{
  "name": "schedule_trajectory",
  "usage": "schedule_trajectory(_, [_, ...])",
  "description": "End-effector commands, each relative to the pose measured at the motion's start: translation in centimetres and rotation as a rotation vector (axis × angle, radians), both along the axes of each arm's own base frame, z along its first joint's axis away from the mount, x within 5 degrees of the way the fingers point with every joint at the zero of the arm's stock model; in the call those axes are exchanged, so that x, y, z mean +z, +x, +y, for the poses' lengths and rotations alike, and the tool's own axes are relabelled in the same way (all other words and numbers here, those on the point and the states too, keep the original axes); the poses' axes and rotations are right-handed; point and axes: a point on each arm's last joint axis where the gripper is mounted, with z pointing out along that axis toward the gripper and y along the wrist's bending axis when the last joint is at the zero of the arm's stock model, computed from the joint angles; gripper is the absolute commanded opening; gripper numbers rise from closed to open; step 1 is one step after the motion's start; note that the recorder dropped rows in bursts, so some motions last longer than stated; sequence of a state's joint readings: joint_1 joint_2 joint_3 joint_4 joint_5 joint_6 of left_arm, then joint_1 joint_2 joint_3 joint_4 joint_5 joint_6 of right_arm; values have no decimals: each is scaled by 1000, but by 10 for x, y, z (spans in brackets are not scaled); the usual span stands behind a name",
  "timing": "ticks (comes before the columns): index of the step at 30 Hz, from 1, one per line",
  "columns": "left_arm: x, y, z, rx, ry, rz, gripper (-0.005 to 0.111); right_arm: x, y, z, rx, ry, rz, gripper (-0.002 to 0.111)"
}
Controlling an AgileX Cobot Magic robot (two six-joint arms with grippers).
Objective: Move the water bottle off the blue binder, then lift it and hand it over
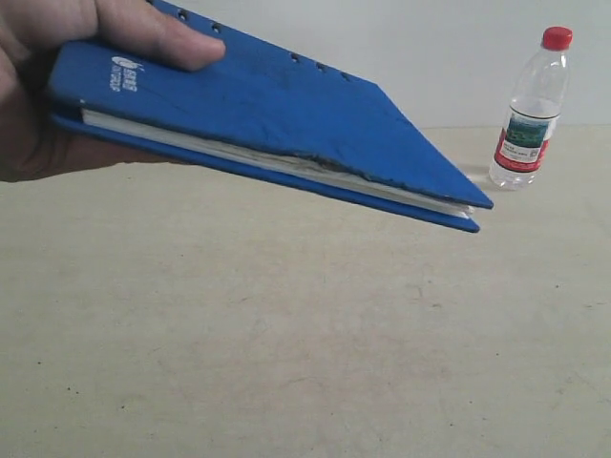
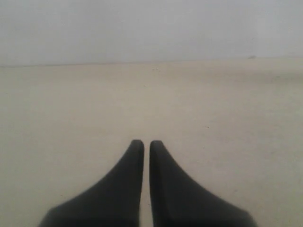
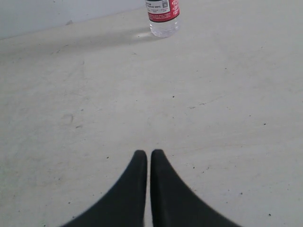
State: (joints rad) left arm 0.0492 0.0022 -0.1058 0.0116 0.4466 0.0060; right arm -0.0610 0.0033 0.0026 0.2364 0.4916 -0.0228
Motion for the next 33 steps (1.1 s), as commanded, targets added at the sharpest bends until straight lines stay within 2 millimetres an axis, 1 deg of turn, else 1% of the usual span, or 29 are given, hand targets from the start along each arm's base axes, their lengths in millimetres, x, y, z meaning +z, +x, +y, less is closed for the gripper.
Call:
schedule_trajectory(1, [-19, 3, -6, -70, -104, 21, 4, 1, 0, 0, 0, -3, -10, 0])
schedule_trajectory(3, [-30, 5, -9, -84, -170, 45, 4, 1, 0, 0, 0, -3, -10, 0])
schedule_trajectory(29, [-29, 5, -8, -84, -153, 31, 4, 1, 0, 0, 0, -3, -10, 0])
schedule_trajectory(33, [-22, 7, -8, -79, -152, -47, 4, 12, 4, -3, -30, -20, -133, 0])
